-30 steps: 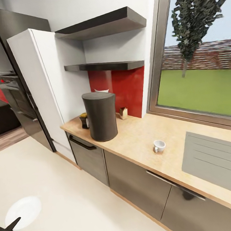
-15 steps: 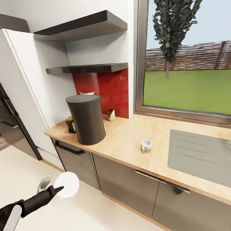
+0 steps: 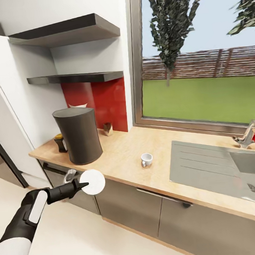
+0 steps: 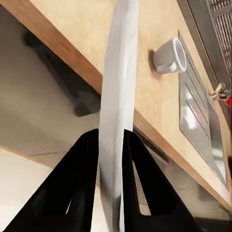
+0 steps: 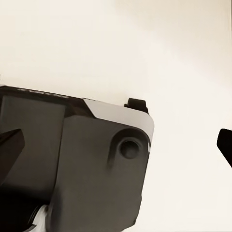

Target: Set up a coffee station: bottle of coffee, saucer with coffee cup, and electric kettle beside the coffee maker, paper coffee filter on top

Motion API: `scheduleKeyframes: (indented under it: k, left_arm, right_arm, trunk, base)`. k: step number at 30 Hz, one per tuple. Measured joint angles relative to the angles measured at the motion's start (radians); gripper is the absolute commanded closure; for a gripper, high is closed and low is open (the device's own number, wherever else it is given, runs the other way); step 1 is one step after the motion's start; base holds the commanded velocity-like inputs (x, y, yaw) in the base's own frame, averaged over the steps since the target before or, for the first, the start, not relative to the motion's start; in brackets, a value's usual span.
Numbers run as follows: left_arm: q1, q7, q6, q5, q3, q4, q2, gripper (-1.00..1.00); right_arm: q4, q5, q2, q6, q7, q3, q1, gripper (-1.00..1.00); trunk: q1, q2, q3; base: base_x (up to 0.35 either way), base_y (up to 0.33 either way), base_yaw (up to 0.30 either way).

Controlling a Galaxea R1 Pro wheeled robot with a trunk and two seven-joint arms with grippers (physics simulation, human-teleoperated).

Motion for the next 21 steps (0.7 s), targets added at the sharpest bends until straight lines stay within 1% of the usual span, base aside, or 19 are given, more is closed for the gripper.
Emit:
scheduleKeyframes:
  k: [6, 9, 12, 13, 15, 16, 17, 18, 19, 21]
  left_arm:
    - [-0.004, 0.000, 0.001, 0.006, 0.011, 0.084, 0.000, 1.00]
    - [-0.003, 0.000, 0.003, 0.023, 0.018, 0.106, 0.000, 1.00]
    - [0.002, 0.000, 0.002, 0.042, 0.032, 0.126, 0.001, 1.00]
    - [0.003, 0.000, 0.002, 0.045, 0.040, 0.138, 0.004, 1.00]
    - [0.007, -0.001, 0.001, 0.050, 0.105, 0.176, 0.009, 1.00]
    - [0.008, -0.001, 0.001, 0.052, 0.126, 0.181, 0.009, 1.00]
    - [0.009, -0.001, 0.001, 0.052, 0.135, 0.183, 0.008, 1.00]
    - [0.009, 0.000, 0.000, 0.052, 0.156, 0.187, 0.008, 1.00]
    - [0.009, 0.000, 0.000, 0.054, 0.164, 0.188, 0.009, 1.00]
    - [0.009, 0.000, 0.000, 0.053, 0.167, 0.185, 0.010, 1.00]
  right_arm:
    - [-0.001, -0.002, 0.006, 0.000, 0.001, 0.000, 0.000, -1.00]
    - [-0.001, -0.003, 0.007, -0.001, 0.001, 0.000, 0.000, -1.00]
    - [-0.001, -0.003, 0.008, -0.001, 0.000, -0.001, 0.000, -1.00]
    - [-0.001, -0.003, 0.007, -0.001, 0.000, -0.001, 0.000, -1.00]
    - [0.000, -0.001, 0.004, -0.002, -0.001, -0.001, 0.000, -1.00]
    - [0.000, -0.001, 0.004, -0.002, -0.001, 0.000, 0.000, -1.00]
    - [0.000, -0.001, 0.003, -0.002, -0.001, 0.000, 0.000, -1.00]
    - [0.000, 0.000, 0.003, -0.002, -0.001, -0.001, 0.000, -1.00]
    - [0.000, 0.000, 0.002, -0.002, -0.001, -0.001, 0.000, -1.00]
    - [0.000, 0.000, 0.002, -0.002, -0.001, -0.002, 0.000, -1.00]
  trunk:
    - [0.000, 0.000, 0.000]
    - [0.000, 0.000, 0.000]
    - [0.000, 0.000, 0.000]
    - [0.000, 0.000, 0.000]
    - [0.000, 0.000, 0.000]
    - [0.000, 0.000, 0.000]
    - [0.000, 0.000, 0.000]
    - [0.000, 0.000, 0.000]
    - [0.000, 0.000, 0.000]
    - [0.000, 0.000, 0.000]
  base:
    - [0.000, 0.000, -0.260]
    - [0.000, 0.000, -0.221]
    - [0.000, 0.000, -0.069]
    - [0.000, 0.000, -0.018]
    - [0.000, 0.000, -0.007]
    - [0.000, 0.000, -0.005]
    - [0.000, 0.000, -0.002]
    - [0.000, 0.000, 0.000]
    - [0.000, 0.000, 0.000]
    - [0.000, 0.000, 0.000]
